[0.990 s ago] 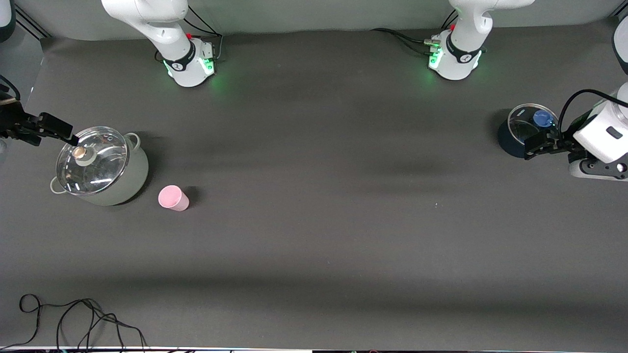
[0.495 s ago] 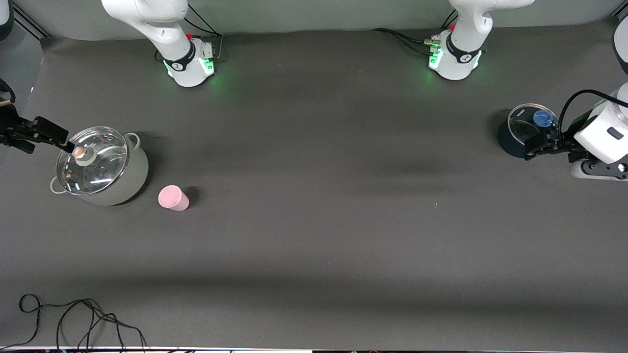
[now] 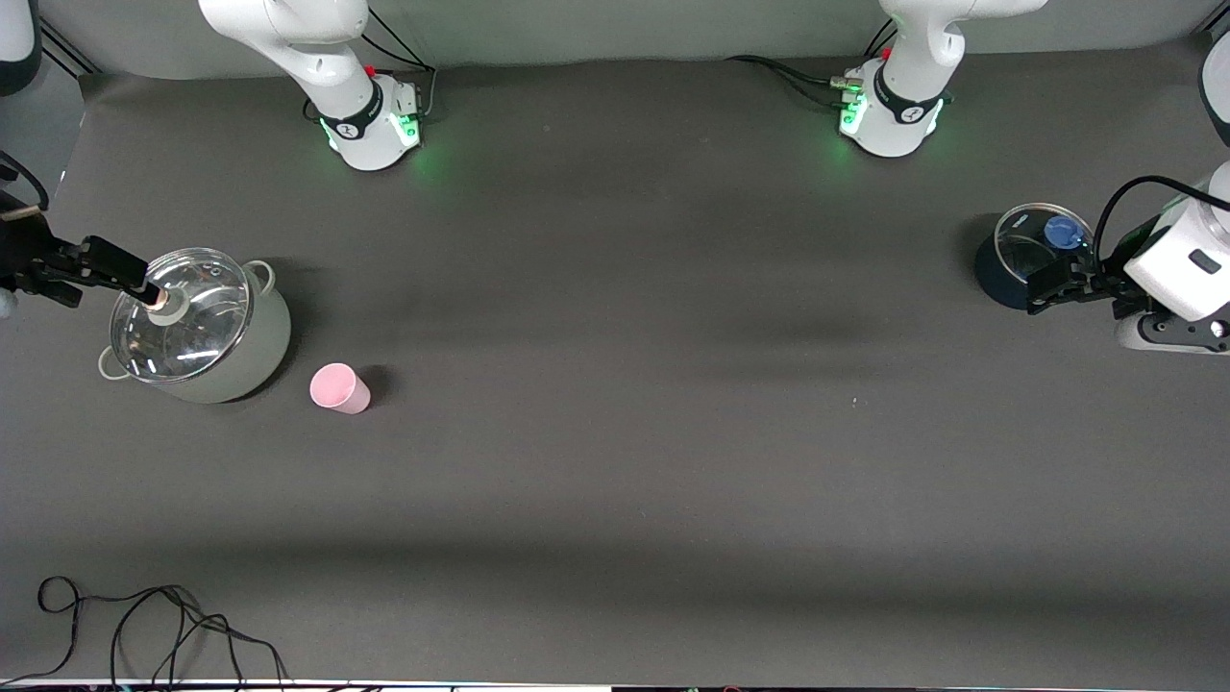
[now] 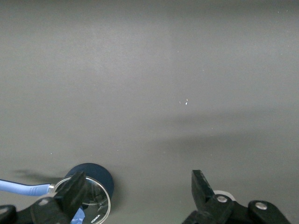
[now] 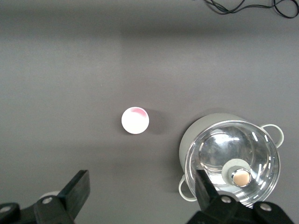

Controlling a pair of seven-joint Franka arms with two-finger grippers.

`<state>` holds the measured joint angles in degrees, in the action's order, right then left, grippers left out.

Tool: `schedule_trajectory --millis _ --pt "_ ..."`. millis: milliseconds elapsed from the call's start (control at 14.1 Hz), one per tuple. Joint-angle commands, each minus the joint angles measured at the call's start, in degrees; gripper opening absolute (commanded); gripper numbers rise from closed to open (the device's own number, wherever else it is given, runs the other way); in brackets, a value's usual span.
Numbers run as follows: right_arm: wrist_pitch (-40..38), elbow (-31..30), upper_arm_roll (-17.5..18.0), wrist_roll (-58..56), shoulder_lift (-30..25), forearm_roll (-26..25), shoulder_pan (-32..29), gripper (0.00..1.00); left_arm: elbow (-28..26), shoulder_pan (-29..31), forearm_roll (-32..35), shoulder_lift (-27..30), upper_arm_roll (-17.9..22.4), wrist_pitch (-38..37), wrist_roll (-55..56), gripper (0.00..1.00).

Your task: Transfer pink cup from left to right arm

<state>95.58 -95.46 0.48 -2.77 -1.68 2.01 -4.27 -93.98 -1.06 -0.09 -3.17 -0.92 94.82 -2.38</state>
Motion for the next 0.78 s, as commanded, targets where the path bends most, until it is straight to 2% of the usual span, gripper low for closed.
schedule_trajectory --millis 0,707 --pt "-0.2 1.8 -0.1 -0.6 1.2 -0.5 1.6 1.0 1.2 -0.9 0.4 -0.4 0.6 -0.5 1.2 1.0" --pt "0.3 6.5 -0.4 -1.1 5.0 -0.5 1.1 1.0 1.3 -0.9 0.4 -0.4 0.6 -0.5 1.1 1.0"
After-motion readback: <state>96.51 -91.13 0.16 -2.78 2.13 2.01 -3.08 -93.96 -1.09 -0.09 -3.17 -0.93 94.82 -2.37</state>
